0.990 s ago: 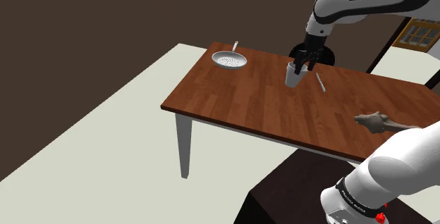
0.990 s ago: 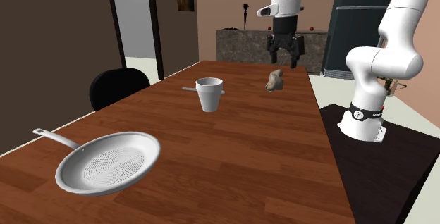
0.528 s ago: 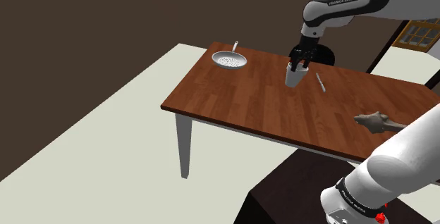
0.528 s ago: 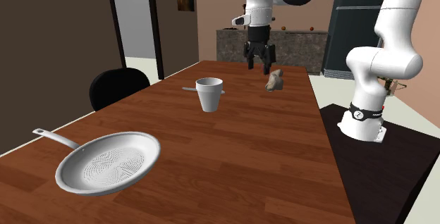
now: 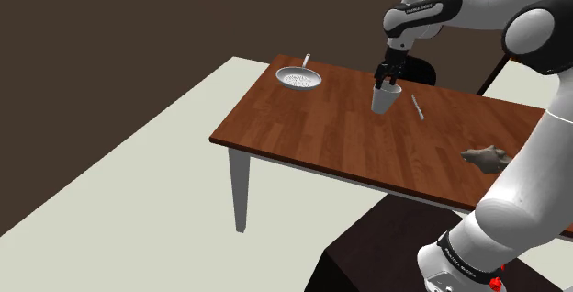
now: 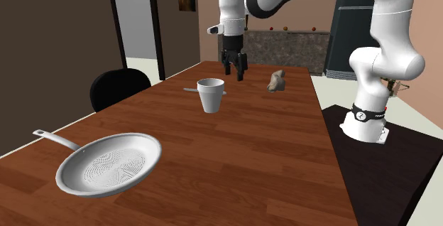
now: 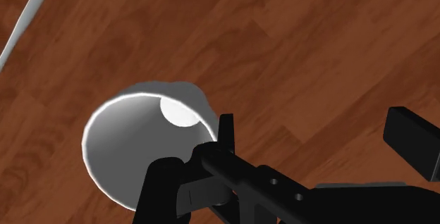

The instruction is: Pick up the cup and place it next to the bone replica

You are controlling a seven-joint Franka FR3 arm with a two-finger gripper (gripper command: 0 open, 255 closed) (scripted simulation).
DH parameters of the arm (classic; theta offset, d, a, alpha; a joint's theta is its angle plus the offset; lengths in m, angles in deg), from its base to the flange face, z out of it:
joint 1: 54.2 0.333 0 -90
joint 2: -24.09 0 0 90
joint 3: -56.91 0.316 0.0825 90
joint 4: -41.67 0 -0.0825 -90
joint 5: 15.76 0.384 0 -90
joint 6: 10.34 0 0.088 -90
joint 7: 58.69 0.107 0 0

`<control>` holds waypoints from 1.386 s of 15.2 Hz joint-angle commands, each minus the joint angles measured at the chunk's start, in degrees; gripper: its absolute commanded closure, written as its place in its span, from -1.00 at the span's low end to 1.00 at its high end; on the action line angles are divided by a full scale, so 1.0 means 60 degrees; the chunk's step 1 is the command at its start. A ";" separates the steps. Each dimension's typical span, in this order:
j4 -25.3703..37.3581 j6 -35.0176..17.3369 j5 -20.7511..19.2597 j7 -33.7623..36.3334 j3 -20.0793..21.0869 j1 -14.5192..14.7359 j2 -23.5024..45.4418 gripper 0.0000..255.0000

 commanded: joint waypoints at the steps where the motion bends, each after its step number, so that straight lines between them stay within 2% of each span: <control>1: 0.0764 0.0021 0.0224 -0.0314 -0.0055 -0.0217 0.0714 -1.00; 5: 0.2565 0.0245 0.0678 -0.0819 -0.0057 -0.0740 0.2239 -1.00; 13: 0.1909 -0.0624 0.0761 -0.0877 -0.0007 -0.0757 0.2462 -1.00; 21: 0.1909 -0.0623 0.0761 -0.0876 -0.0007 -0.0757 0.2461 -1.00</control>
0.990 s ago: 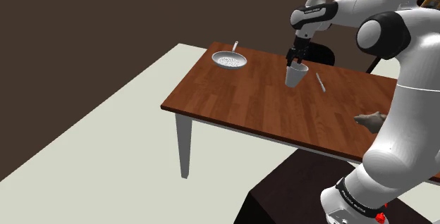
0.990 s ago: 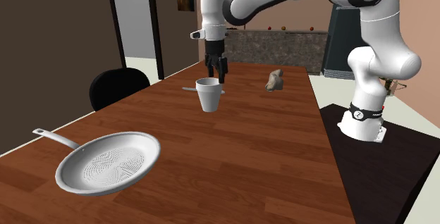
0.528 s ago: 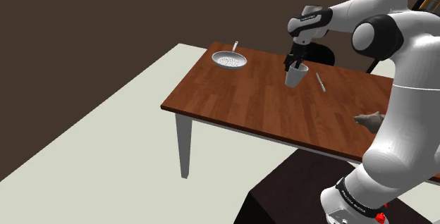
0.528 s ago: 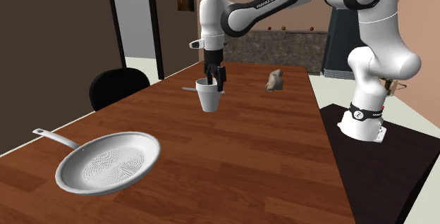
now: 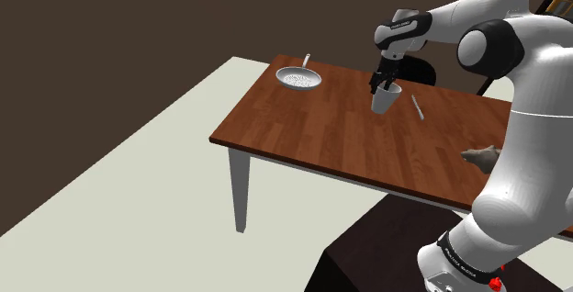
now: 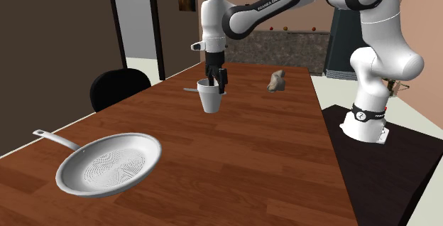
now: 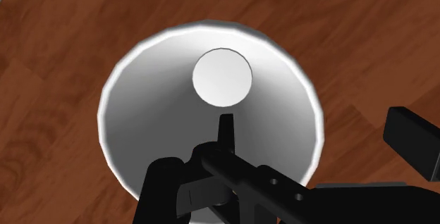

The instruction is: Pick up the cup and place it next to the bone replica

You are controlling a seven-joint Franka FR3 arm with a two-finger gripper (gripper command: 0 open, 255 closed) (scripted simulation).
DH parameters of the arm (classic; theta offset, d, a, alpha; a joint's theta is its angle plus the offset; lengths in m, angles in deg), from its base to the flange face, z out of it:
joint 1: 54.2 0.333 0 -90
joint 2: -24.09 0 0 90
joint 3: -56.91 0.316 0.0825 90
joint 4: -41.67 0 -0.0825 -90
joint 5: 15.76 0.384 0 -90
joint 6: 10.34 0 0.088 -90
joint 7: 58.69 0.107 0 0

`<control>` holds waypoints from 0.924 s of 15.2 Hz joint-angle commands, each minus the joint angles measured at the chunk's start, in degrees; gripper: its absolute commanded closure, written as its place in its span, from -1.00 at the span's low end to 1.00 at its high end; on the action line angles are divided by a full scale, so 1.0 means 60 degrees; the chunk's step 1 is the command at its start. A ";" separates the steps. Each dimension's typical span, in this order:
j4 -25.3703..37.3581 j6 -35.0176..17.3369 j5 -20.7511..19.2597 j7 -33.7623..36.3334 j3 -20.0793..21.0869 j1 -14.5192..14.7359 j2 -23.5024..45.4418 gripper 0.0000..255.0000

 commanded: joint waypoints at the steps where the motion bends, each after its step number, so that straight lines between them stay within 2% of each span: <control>1: 0.0000 0.0000 0.0000 0.0000 0.0000 0.0000 0.0000 1.00; 10: 0.0000 -0.0001 0.0000 -0.0001 0.0000 0.0000 0.0001 1.00; 14: 0.0293 0.0439 -0.0054 0.0023 -0.0029 0.0005 -0.0154 1.00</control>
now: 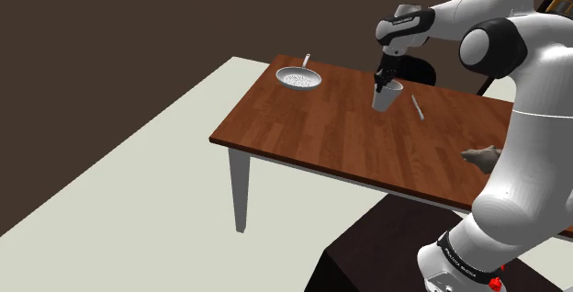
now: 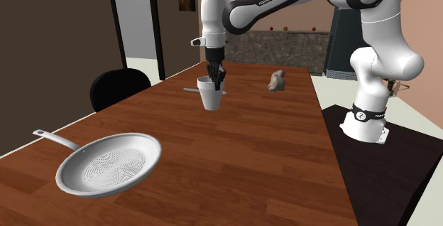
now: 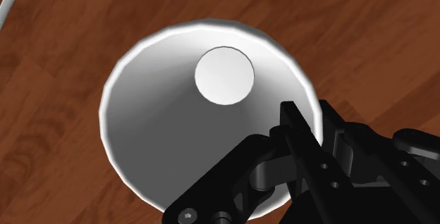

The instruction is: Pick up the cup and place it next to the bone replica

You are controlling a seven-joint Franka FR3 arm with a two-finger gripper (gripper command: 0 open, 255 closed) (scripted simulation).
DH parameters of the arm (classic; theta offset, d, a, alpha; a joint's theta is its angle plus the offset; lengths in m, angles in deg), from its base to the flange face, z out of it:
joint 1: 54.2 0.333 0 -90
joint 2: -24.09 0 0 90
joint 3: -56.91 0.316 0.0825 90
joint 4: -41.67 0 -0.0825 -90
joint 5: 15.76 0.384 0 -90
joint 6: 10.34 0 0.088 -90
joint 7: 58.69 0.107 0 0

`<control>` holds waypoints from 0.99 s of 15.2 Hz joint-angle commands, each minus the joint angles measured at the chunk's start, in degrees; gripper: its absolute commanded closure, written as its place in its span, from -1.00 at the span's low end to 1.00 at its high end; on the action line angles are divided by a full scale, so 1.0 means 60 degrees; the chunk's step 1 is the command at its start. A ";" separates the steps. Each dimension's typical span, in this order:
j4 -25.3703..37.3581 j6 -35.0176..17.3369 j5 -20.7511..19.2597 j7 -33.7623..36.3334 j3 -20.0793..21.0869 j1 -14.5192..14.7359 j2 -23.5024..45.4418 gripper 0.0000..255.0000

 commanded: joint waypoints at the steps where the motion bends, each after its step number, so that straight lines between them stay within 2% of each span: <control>1: 0.0170 0.0224 -0.0022 0.0006 -0.0014 -0.0004 -0.0058 1.00; 15: 0.1604 0.1897 -0.0122 0.0041 -0.0079 -0.0058 -0.0314 1.00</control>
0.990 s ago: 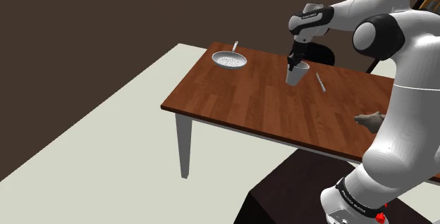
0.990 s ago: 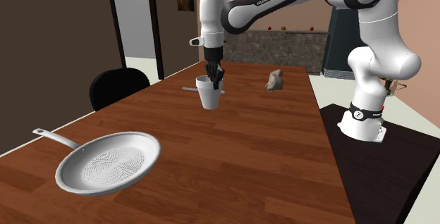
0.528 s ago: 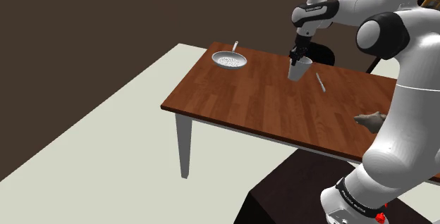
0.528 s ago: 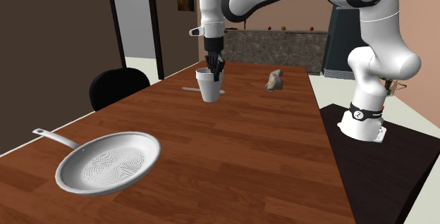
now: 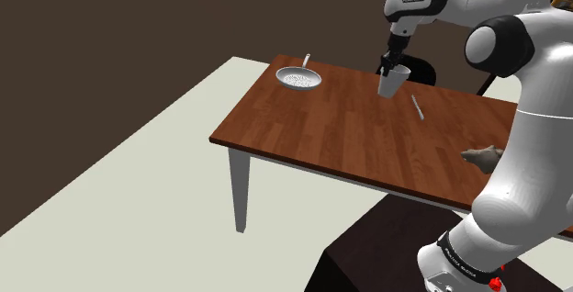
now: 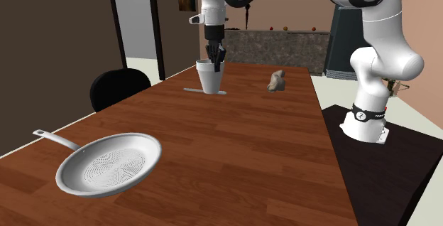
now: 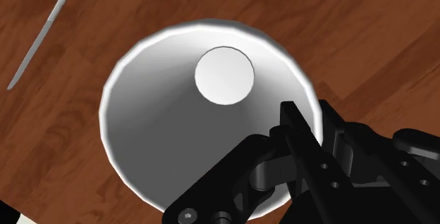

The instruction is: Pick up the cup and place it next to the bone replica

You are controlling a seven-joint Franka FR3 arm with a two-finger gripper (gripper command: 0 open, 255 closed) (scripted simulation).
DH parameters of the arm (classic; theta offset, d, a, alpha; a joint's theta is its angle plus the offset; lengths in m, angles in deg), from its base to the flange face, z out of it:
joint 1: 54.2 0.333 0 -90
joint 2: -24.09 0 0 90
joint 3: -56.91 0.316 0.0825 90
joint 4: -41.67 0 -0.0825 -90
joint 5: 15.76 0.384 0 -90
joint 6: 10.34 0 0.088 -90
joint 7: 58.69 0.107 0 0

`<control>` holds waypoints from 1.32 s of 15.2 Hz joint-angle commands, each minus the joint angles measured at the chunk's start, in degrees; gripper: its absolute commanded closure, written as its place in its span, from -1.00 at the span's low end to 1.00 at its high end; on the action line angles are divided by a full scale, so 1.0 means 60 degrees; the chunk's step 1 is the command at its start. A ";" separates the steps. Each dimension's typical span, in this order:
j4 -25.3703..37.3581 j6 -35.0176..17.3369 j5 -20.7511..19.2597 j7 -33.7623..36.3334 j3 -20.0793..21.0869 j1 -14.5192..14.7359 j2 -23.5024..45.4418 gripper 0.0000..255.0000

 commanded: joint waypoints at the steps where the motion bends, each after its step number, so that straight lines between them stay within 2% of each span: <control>1: 0.0240 0.0260 -0.0010 0.0005 -0.0007 -0.0010 -0.0021 1.00; 12: 0.1961 0.1782 0.0039 -0.0017 -0.0028 -0.0172 0.0175 1.00; 20: 0.3772 0.3111 0.0180 -0.0051 -0.0020 -0.0421 0.0657 1.00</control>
